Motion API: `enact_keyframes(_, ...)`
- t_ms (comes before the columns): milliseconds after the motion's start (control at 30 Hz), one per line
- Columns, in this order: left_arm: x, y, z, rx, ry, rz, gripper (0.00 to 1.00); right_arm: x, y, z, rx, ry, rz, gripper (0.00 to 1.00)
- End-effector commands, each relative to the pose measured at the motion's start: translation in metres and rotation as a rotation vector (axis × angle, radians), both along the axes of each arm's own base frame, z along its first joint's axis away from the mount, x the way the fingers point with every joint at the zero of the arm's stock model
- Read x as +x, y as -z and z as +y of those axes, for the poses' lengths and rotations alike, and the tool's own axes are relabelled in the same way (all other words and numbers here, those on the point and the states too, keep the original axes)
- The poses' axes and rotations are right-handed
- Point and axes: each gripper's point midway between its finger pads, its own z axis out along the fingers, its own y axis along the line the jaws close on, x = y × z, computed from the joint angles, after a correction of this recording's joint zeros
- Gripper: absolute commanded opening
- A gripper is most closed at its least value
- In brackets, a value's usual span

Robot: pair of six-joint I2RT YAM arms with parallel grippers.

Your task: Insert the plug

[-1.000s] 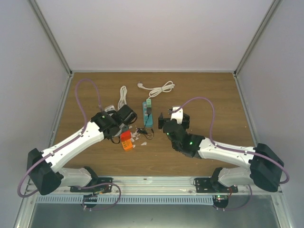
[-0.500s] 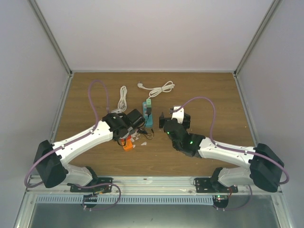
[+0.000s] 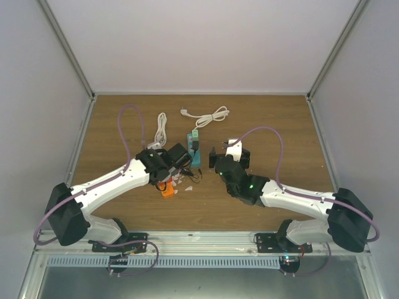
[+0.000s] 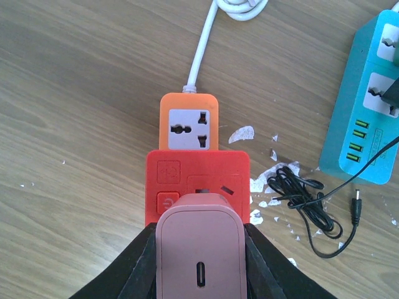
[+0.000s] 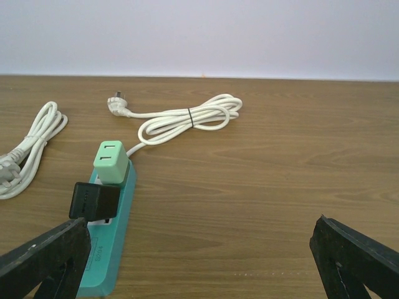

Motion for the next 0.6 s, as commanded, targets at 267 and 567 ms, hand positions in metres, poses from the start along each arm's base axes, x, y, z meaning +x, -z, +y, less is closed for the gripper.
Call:
enact_keyframes(267,0.01,0.005,0.007,0.072,-0.018,-0.032,0.0,0.005,0.0,-0.002,0.027,0.024,0.001,0.99)
enact_keyframes(567,0.023,0.019,0.005,0.072,0.033,0.009,0.0,0.005,0.001,-0.002,0.024,0.022,0.003,1.0)
